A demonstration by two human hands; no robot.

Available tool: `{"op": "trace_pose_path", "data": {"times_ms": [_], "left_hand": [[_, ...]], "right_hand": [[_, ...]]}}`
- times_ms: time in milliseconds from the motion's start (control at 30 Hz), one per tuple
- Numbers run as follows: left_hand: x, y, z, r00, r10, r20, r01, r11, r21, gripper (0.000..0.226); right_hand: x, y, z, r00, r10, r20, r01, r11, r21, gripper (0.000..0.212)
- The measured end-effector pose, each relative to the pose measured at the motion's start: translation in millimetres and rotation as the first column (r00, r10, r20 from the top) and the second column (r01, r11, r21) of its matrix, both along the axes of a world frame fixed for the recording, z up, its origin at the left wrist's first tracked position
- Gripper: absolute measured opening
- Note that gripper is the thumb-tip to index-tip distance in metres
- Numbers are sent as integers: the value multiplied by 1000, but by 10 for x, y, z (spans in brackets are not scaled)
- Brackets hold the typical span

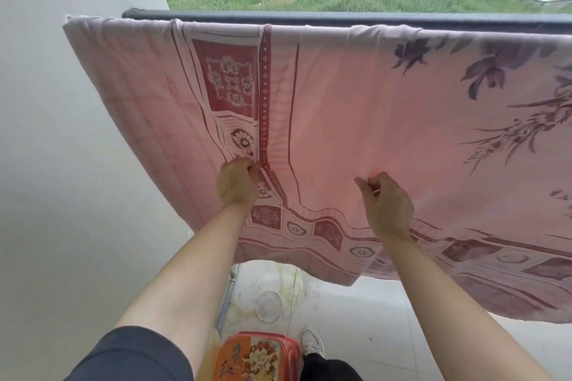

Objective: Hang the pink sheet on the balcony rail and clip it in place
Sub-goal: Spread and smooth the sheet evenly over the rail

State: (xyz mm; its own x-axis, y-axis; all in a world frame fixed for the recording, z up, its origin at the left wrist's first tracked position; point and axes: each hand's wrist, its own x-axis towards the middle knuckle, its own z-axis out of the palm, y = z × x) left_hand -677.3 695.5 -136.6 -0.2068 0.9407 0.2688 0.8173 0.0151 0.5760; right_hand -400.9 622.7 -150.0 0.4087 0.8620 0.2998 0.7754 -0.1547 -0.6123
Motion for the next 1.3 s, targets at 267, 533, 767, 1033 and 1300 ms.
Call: {"op": "trace_pose_path", "data": {"times_ms": [267, 533, 767, 1033, 1300], "left_hand": [[-46, -129, -44, 998, -63, -18, 56, 965, -256, 28], [-466, 235, 618, 547, 465, 696, -455, 863, -219, 60], [-771, 891, 1661, 449, 235, 862, -469, 883, 3, 82], [-878, 913, 2125, 760, 496, 420, -629, 725, 281, 58], [-1441, 1001, 2201, 889, 399, -226, -317, 890, 327, 63]], "right_hand": [[53, 14, -108, 1000, 14, 12, -11, 970, -245, 27], [222, 110, 231, 605, -425, -673, 530, 846, -58, 76], [290, 249, 1082, 948, -315, -45, 234, 592, 771, 73], [302, 456, 2056, 865, -314, 392, -80, 685, 724, 54], [919, 434, 2133, 761, -394, 515, 54, 830, 555, 61]]}}
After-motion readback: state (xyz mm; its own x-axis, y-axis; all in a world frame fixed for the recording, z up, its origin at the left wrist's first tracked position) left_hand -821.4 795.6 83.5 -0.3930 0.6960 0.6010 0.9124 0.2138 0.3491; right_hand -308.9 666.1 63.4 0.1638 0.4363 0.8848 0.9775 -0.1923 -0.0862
